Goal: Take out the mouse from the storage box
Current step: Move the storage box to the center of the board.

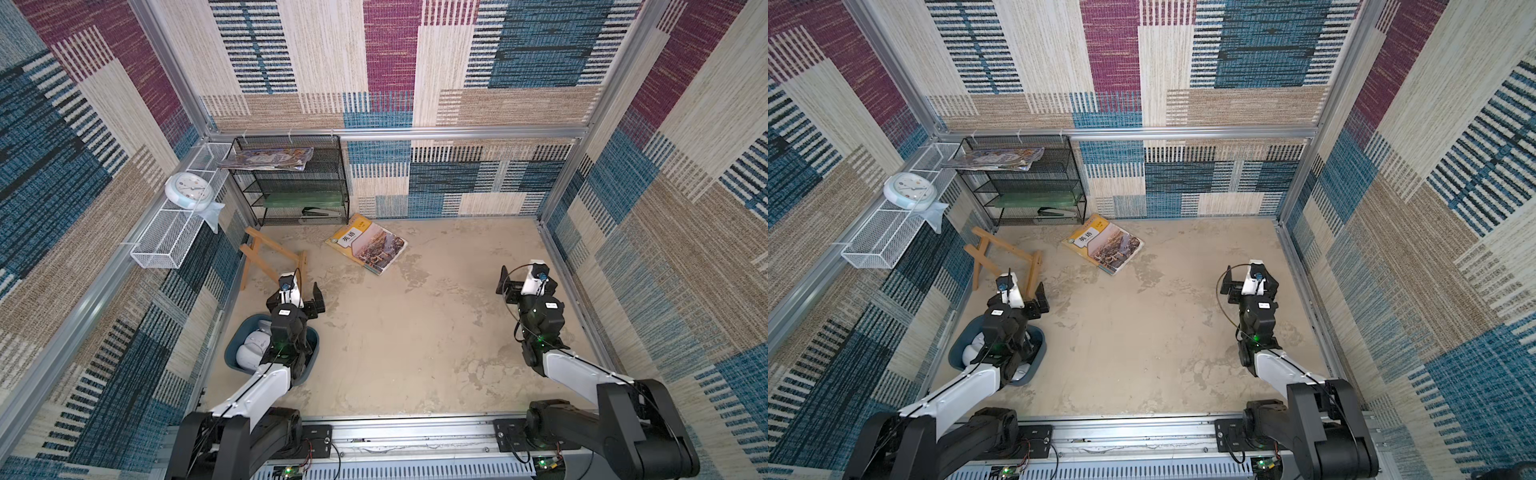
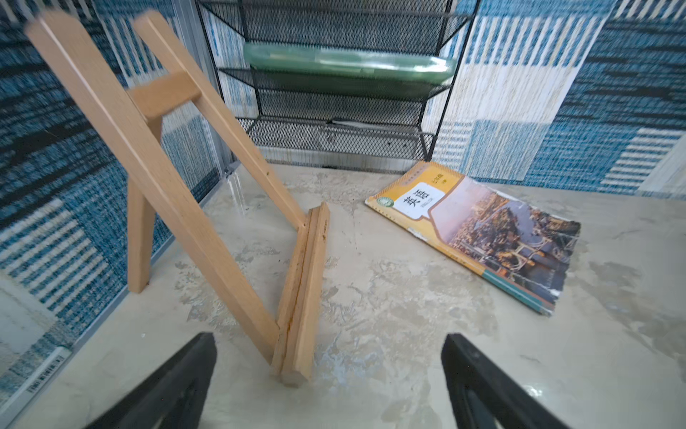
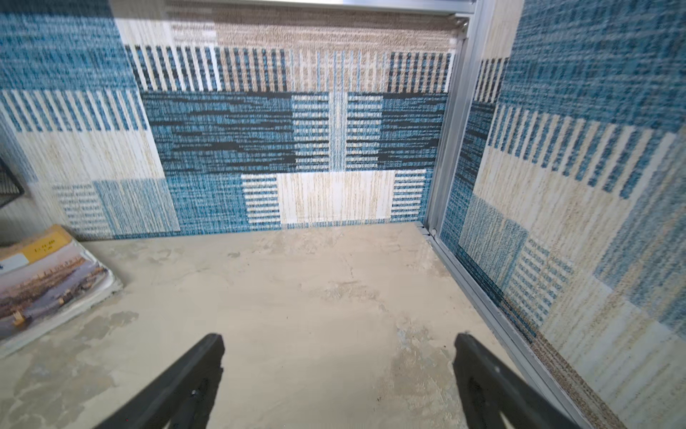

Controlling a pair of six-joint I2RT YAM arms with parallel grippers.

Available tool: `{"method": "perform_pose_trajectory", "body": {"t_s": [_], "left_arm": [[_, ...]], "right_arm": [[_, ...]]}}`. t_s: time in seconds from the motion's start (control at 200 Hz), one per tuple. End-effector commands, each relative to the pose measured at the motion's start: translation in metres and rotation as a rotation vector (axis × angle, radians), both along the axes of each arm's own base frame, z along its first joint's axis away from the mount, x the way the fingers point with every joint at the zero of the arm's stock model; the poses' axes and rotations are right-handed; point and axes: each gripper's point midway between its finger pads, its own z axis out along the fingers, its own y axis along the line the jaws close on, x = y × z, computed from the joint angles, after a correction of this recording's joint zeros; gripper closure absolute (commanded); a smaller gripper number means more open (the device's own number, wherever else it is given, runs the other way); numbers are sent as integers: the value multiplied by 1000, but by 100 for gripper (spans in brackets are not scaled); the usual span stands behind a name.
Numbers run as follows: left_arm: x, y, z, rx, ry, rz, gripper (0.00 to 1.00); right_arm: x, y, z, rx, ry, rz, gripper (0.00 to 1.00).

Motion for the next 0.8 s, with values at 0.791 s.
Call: {"method": "perform_pose_trajectory", "body": {"t_s": [0.791], "left_arm": [[-184, 31, 133, -343, 118, 144, 1]], "right_arm": [[-31, 200, -13, 360, 514, 517, 0]]}}
